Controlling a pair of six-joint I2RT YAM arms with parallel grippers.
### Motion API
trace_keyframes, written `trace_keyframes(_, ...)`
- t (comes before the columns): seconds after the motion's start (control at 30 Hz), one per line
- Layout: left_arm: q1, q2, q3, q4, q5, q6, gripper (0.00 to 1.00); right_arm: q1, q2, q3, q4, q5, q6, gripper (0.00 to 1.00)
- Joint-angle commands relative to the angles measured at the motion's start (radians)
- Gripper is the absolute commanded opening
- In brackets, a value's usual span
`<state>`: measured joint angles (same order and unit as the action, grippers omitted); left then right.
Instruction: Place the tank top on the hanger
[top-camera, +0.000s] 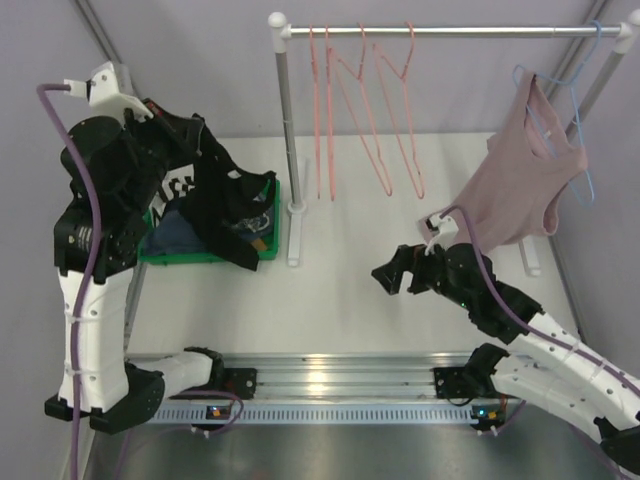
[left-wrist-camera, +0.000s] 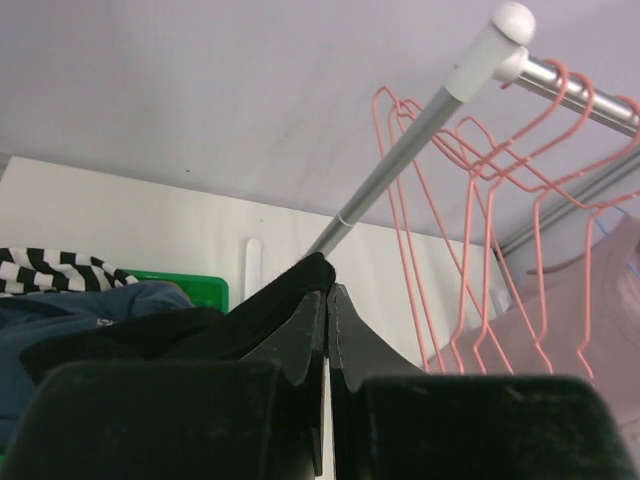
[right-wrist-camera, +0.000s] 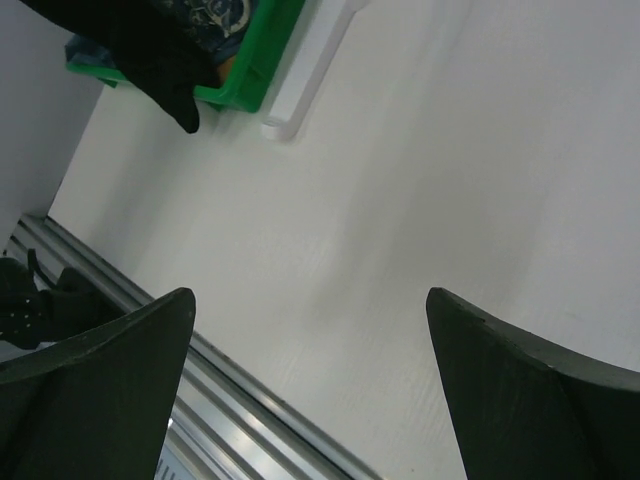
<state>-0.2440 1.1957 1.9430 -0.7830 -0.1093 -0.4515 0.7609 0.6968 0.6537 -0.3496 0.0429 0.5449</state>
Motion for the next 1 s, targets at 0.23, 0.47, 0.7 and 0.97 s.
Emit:
trace_keyframes(0.23, -0.003, -0.194, -0.217, -0.058, 0.235, -0.108, 0.00, 0.277, 0.021, -0.160, 0.513, 0.201, 0.079, 0.97)
trace_keyframes(0.47, -0.003, -0.320, -0.357, -0.068, 0.287, -0.135, 0.00, 0.558, 0.274, -0.189, 0.894, 0.435, 0.066, 0.92)
trace_keyframes(0.7, -0.003, -0.358, -0.392, -0.094, 0.307, -0.125, 0.00, 0.695, 0.597, 0.000, 1.054, 0.566, 0.032, 0.91)
trace_keyframes(0.97, -0.003, -0.361, -0.391, -0.102, 0.330, -0.115, 0.00, 0.733, 0.786, 0.228, 1.014, 0.672, 0.012, 0.93)
